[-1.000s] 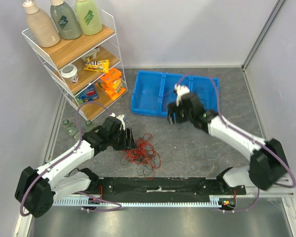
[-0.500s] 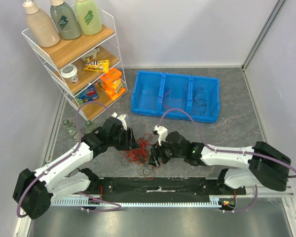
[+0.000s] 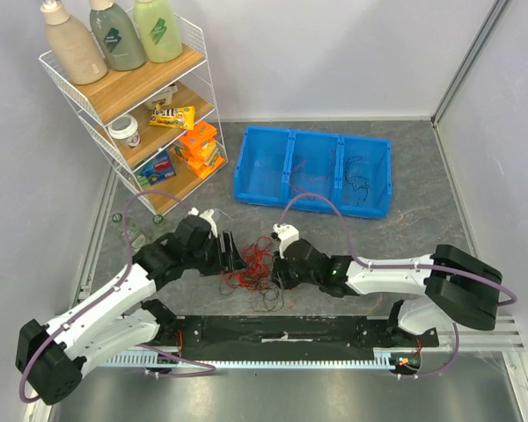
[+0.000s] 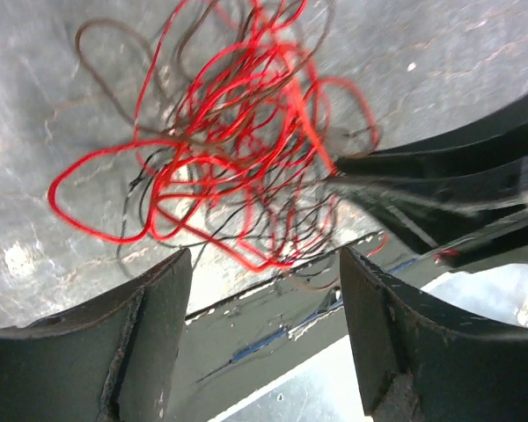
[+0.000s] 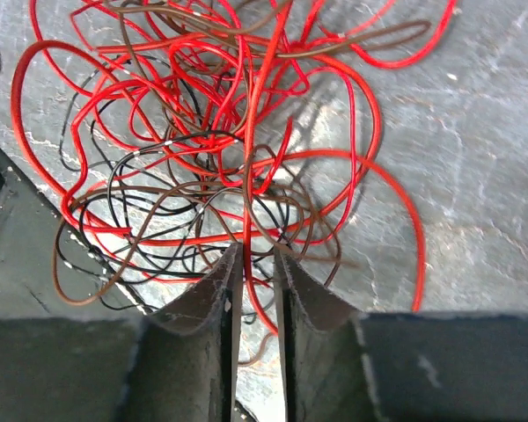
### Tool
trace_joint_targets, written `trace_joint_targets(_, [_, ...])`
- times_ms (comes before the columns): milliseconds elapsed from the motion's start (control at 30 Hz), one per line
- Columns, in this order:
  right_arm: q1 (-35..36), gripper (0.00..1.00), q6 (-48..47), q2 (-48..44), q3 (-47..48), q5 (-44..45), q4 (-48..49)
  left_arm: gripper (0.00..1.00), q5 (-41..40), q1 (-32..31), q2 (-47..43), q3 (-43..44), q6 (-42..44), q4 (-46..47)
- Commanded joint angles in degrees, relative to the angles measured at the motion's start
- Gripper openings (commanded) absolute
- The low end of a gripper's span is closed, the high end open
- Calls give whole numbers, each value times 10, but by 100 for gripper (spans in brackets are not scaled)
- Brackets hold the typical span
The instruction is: Untangle the cables
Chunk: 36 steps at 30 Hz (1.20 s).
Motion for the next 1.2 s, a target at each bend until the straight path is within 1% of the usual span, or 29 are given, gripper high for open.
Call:
trace_joint_targets(0, [1,22,14,-30,-21,39,-2,72,30,-10,-6,-58,-77,42])
trace_joint_targets(33, [1,17,14,-30,-24,33,-1,68,38,-11,-1,-61,-78,59])
trace_joint_targets(133, [1,11,21,-33,-30,30,3,52,44,-10,22,-63,-81,86])
trace_joint_targets(167, [1,10,22,-35,-31,30,2,49,43,-11,25,-64,-82,89])
trace_joint_targets(233, [1,9,22,-42,-35,35,-2,39,41,-12,17,-70,-81,95])
trace_joint_targets(300, [1,9,22,-47,-39,44,-6,23,28,-13,0,-64,-68,91])
trace_joint_targets(333, [1,8,22,-50,-40,49,-10,10,14,-14,-10,-52,-61,76])
trace_joint_targets(367, [1,8,21,-50,-40,57,-16,3,1,-13,-28,-38,-54,59])
trace_joint_targets(500, [1,0,37,-52,-36,114,-62,2,-24,-13,-84,29,3,42])
trace_joint_targets(733, [-3,0,108,-98,-43,258,-187,2,-30,-13,-167,186,142,61])
trace_joint_targets(833, [-21,0,124,-136,-56,284,-222,2,-25,-12,-182,240,185,80])
trace_joint_targets(933, [-49,0,123,-174,-67,286,-246,2,-11,-13,-176,280,209,84])
trace_joint_targets(1100, [-75,4,102,-204,-62,307,-294,2,3,-15,-162,318,232,85])
trace_joint_targets(1133, [-90,8,97,-205,-63,302,-302,2,4,-12,-161,324,234,87])
trace_joint_targets(1167, [-105,16,87,-206,-64,292,-305,2,3,-13,-162,335,238,87])
